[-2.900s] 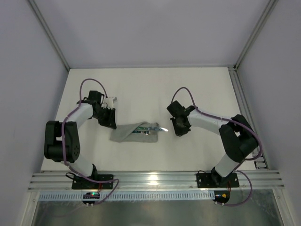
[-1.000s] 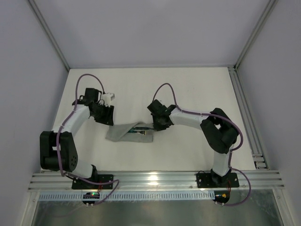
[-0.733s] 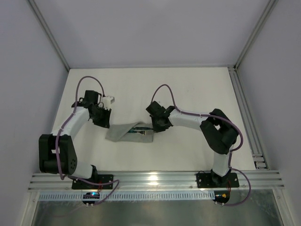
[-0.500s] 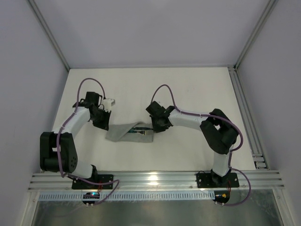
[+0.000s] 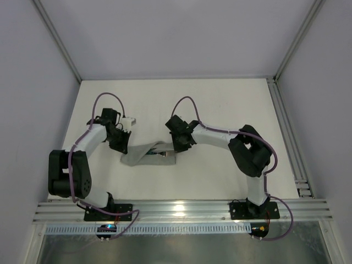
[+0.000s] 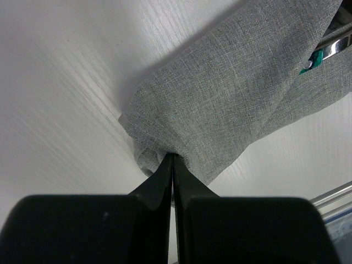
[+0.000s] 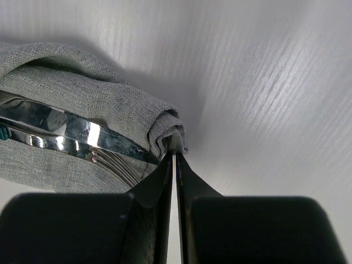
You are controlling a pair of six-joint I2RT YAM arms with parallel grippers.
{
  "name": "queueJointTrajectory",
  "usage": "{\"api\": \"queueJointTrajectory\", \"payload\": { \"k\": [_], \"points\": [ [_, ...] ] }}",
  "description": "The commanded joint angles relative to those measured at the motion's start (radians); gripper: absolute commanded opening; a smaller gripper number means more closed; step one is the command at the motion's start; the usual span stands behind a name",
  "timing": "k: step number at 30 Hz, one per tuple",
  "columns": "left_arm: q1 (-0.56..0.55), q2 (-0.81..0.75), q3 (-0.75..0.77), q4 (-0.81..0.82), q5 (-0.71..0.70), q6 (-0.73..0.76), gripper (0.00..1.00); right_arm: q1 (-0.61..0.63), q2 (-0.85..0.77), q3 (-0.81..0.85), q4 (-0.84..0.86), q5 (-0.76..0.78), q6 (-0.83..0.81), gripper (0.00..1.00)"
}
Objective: Fold the napkin into a case and place the utensils inside
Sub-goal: Insert the knife into the folded napkin.
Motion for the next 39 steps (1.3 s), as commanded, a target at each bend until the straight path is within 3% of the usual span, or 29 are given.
{"api": "queueJointTrajectory", "payload": {
  "k": [1,16,22,26,35,39],
  "points": [
    [0.006,-0.017,-0.011,0.006,0.032,0.02,0.0,0.01,0.023,0.069,0.007,-0.011,0.007,0.09],
    [0.007,-0.046,0.014,-0.017,0.002,0.023,0.01,0.01,0.072,0.142,0.015,0.024,-0.025,0.09],
    [0.026,-0.096,0.116,-0.071,-0.066,0.038,0.17,0.008,-0.018,0.111,-0.026,0.128,-0.059,0.14],
    [0.039,-0.104,0.139,-0.084,-0.08,0.04,0.18,0.022,-0.086,0.054,0.0,0.196,-0.046,0.14],
    [0.041,-0.089,0.118,-0.071,-0.086,0.035,0.18,0.042,-0.014,0.068,0.027,0.115,-0.029,0.03],
    [0.042,-0.08,0.109,-0.069,-0.101,0.041,0.18,0.047,0.01,0.077,0.027,0.088,-0.022,0.03]
  ]
}}
